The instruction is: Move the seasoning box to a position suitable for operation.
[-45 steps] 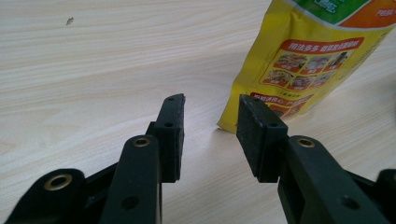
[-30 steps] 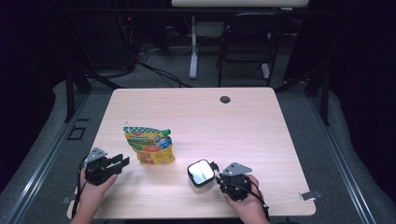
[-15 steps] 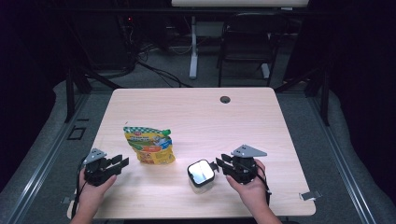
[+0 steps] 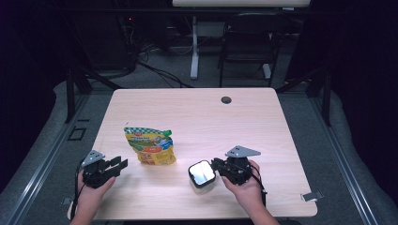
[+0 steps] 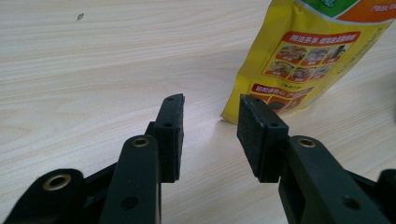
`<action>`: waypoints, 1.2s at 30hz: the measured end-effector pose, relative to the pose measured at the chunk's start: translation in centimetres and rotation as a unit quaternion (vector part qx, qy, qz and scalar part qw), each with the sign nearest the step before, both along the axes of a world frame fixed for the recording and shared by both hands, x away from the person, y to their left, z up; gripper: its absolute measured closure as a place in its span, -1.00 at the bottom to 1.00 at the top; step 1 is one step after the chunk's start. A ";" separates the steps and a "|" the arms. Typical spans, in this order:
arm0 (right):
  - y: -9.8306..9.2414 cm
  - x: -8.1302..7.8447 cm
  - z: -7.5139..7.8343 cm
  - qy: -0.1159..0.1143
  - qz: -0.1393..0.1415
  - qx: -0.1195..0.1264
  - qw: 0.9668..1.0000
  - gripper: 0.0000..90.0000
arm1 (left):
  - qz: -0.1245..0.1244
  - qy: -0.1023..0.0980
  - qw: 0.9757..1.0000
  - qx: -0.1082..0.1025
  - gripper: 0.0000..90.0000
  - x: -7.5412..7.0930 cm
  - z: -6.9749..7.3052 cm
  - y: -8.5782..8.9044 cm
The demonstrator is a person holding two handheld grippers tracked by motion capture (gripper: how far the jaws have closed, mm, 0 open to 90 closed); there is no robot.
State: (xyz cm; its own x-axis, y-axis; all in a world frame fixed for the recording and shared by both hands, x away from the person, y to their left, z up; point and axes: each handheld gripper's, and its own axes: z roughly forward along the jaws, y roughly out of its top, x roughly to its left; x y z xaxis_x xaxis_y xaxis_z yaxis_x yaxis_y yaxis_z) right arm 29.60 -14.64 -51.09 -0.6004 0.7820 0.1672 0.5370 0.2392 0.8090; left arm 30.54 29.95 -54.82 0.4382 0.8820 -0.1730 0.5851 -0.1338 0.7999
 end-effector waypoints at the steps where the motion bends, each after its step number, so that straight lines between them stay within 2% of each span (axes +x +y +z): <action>1: 0.0 0.0 0.0 -0.001 0.001 0.001 1.000 0.84 | 0.000 0.000 1.000 0.000 0.37 0.0 0.0 0.0; 10: -0.2 -0.7 0.0 0.001 -0.009 0.001 1.000 0.84 | 0.000 -0.003 1.000 -0.002 0.37 0.0 -0.1 -0.2; 13: -0.2 -1.1 0.0 -0.004 -0.014 -0.002 1.000 0.85 | -0.002 -0.003 1.000 -0.003 0.37 0.0 0.0 -0.3; 15: -0.2 -1.3 0.1 -0.005 -0.021 -0.004 1.000 0.91 | -0.003 -0.002 1.000 -0.002 0.37 0.1 0.0 -0.3; 17: -0.3 -1.4 0.1 0.002 -0.021 -0.003 1.000 0.91 | -0.003 0.000 1.000 -0.002 0.37 0.1 0.0 -0.3; 23: -0.1 -2.0 0.1 0.003 -0.021 0.001 1.000 0.91 | -0.004 -0.002 1.000 -0.007 0.37 0.2 0.0 -0.4; 31: -0.3 -2.6 -0.2 0.007 -0.017 0.021 1.000 0.92 | -0.003 -0.001 1.000 -0.011 0.37 0.2 0.1 -0.5; 36: -0.6 -2.4 -0.3 0.001 -0.029 0.035 0.999 0.89 | -0.003 -0.005 1.000 -0.013 0.37 0.0 0.2 -0.6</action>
State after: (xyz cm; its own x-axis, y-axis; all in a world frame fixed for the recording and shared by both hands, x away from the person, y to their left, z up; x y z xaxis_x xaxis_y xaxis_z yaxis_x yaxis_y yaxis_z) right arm 27.16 -15.19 -51.38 -0.5548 0.8014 0.2235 0.5494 0.1511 0.8218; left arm 30.58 29.38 -54.66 0.4455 0.8746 -0.1913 0.5769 -0.1170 0.8084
